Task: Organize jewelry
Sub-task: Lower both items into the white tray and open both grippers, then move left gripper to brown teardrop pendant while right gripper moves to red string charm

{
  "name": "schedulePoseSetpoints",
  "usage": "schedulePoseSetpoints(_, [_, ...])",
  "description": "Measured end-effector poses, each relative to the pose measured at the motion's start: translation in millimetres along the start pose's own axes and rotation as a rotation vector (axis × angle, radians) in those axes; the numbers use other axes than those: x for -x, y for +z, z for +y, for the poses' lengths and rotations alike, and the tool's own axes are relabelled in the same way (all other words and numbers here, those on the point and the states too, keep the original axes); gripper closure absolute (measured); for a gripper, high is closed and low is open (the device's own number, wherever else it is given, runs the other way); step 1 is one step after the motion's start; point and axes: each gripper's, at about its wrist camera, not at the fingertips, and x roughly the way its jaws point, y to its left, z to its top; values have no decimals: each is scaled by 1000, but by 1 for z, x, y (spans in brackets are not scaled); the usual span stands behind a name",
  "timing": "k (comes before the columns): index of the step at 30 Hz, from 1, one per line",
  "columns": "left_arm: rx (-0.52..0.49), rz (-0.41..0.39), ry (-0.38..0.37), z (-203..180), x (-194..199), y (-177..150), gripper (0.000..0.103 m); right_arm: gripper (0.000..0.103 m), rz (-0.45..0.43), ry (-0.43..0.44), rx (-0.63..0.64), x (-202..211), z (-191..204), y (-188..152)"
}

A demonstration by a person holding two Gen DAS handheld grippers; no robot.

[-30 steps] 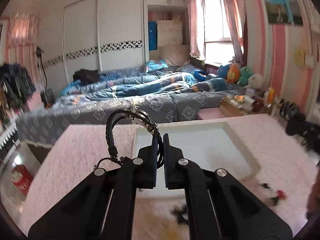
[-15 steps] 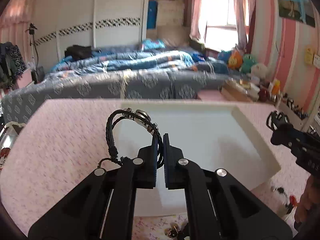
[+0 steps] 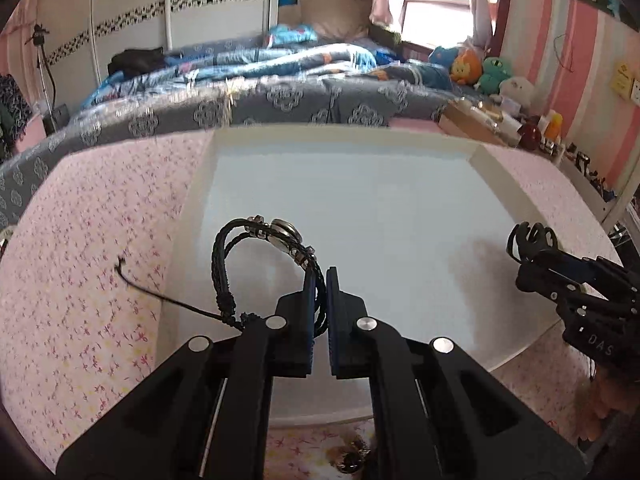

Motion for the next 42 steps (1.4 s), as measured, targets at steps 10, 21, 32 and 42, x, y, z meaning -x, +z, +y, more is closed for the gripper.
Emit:
schedulePoseSetpoints(10, [28, 66, 0, 9, -17, -5, 99, 58, 54, 10, 19, -17, 4, -3])
schedulePoseSetpoints(21, [32, 66, -78, 11, 0, 1, 60, 46, 32, 48, -35, -4, -6, 8])
schedulePoseSetpoints(32, [45, -98, 54, 32, 114, -12, 44, 37, -239, 31, -110, 126, -63, 17])
schedulePoseSetpoints(42, [135, -103, 143, 56, 170, -154, 46, 37, -147, 70, -176, 157, -93, -118])
